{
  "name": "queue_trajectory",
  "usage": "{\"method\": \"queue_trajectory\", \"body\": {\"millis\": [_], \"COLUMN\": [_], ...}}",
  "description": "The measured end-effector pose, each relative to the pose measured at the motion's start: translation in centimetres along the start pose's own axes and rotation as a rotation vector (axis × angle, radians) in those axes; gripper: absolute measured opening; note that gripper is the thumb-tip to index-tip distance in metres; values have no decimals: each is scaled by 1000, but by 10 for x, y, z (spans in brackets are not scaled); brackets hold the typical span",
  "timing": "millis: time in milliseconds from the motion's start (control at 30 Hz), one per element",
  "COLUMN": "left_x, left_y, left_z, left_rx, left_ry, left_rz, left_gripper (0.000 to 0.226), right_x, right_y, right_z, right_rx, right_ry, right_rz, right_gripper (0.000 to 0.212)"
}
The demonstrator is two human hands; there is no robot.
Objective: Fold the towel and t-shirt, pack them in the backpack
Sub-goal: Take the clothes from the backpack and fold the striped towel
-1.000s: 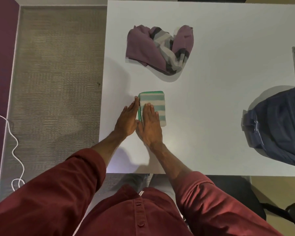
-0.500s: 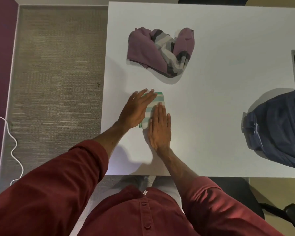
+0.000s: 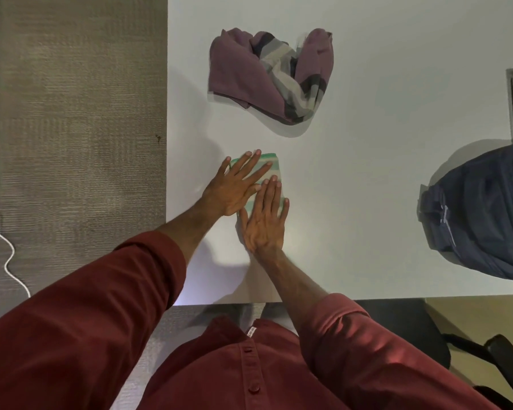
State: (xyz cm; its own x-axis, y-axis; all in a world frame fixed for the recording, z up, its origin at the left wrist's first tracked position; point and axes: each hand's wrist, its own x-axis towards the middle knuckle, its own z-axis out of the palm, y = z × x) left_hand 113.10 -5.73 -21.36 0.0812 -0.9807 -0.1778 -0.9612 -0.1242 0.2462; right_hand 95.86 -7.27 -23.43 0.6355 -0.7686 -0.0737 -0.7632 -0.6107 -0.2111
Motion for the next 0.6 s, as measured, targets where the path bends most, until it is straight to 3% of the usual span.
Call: {"method": "queue_trajectory", "body": {"millis": [267, 600], "left_x": [2, -12], "left_y": [3, 51], "left_z": [3, 22], "left_rx": [-103, -208], "left_ry": [-13, 38], "left_rz": [-73, -381], "left_gripper": [71, 64], "right_x": [4, 43], "right_y": [9, 71], "right_z": [0, -31], "right_rx": [-8, -77], "right_ry": [-6, -20], "right_rz": [-67, -301], "right_gripper": [88, 85]}}
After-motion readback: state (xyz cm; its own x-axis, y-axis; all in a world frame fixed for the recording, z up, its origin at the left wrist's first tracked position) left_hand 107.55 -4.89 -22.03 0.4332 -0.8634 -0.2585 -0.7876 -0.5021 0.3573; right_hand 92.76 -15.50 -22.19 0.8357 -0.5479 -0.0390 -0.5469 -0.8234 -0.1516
